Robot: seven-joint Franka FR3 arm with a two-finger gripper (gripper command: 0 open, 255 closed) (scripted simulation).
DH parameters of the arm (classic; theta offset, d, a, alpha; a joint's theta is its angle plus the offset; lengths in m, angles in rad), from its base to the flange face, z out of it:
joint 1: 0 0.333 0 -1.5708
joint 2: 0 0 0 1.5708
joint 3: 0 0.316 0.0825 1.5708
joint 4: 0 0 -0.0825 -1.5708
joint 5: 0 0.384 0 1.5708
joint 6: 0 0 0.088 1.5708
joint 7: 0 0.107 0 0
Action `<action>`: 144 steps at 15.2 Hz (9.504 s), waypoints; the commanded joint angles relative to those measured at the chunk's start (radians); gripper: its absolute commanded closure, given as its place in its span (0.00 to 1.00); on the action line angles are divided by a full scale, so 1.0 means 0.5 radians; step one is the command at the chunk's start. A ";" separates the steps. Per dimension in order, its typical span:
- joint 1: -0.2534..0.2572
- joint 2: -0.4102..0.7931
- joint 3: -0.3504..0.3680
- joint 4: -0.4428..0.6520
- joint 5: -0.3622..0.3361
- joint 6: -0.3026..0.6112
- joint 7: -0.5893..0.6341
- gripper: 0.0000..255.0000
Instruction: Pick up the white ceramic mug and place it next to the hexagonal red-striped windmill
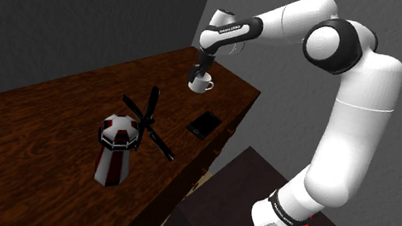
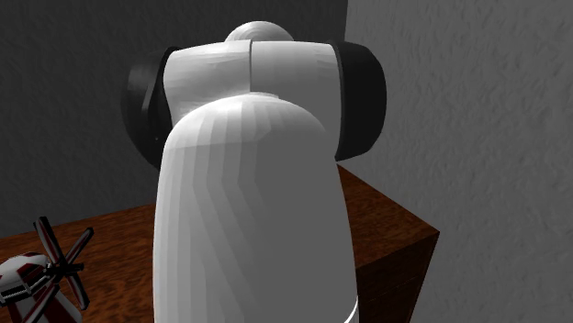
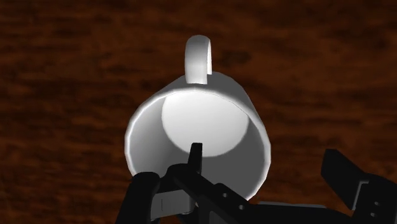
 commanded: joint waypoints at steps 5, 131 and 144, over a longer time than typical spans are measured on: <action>-0.001 0.020 0.002 -0.006 0.003 0.027 0.000 0.00; 0.883 -0.462 0.424 0.841 -0.235 -1.364 1.325 1.00; 0.875 -0.498 0.421 0.440 -0.237 -1.001 1.347 1.00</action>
